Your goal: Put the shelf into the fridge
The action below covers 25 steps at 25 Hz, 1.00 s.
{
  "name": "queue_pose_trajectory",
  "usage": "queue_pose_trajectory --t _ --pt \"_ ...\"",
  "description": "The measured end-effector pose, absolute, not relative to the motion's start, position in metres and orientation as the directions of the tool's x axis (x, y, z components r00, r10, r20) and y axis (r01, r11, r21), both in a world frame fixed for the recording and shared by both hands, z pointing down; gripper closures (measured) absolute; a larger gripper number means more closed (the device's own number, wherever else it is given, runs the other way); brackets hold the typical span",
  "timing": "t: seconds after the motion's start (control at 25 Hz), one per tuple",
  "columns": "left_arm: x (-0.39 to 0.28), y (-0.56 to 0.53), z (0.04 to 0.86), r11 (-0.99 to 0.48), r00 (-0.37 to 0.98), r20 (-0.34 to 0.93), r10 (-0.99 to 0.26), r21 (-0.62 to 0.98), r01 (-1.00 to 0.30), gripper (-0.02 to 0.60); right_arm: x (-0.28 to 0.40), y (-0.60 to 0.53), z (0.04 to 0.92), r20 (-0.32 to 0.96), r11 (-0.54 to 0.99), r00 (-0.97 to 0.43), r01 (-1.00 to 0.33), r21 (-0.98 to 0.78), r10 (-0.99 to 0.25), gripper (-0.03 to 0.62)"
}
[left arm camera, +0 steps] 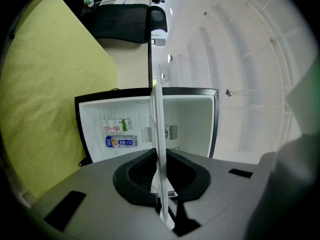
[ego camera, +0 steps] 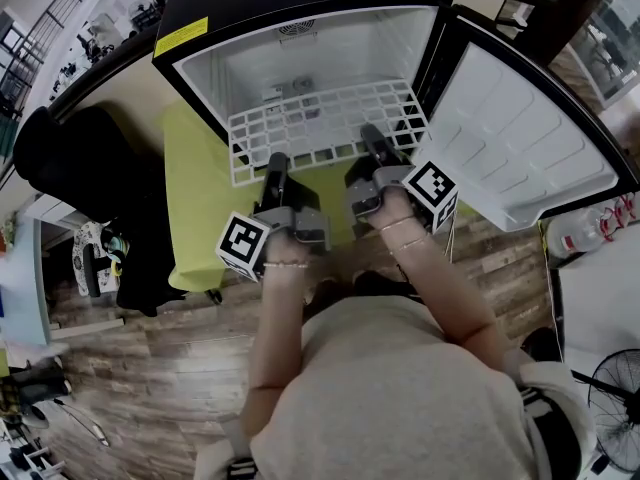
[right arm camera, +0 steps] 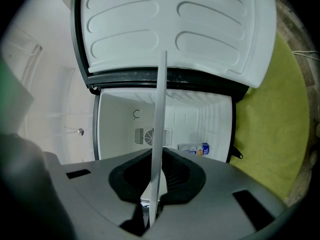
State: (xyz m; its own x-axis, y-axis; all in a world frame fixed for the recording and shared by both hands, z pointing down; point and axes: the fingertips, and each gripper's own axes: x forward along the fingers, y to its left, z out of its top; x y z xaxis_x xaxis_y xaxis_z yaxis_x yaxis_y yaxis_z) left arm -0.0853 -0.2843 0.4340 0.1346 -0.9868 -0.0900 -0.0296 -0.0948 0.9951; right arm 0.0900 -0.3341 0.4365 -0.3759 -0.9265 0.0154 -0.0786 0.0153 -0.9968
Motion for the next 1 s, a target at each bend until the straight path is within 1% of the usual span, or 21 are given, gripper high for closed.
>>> queue_pose_trajectory --t 0.36,0.76,1.0 --pt "-0.083 -0.289 0.431 -0.110 0.157 -0.101 -0.982 0.993 -0.048 0.541 0.091 -0.341 0.437 0.017 0.007 -0.379 -0.061 -0.998 -0.925 0.566" --pt "-0.086 -0.299 0.433 -0.115 0.154 -0.110 -0.982 0.993 -0.028 0.546 0.088 -0.348 0.441 0.023 0.000 -0.390 -0.058 -0.998 -0.921 0.569" --pt "-0.088 -0.305 0.438 -0.096 0.146 -0.091 -0.985 0.995 -0.030 0.546 0.087 -0.357 0.441 0.019 0.002 -0.395 -0.053 -0.999 -0.918 0.568"
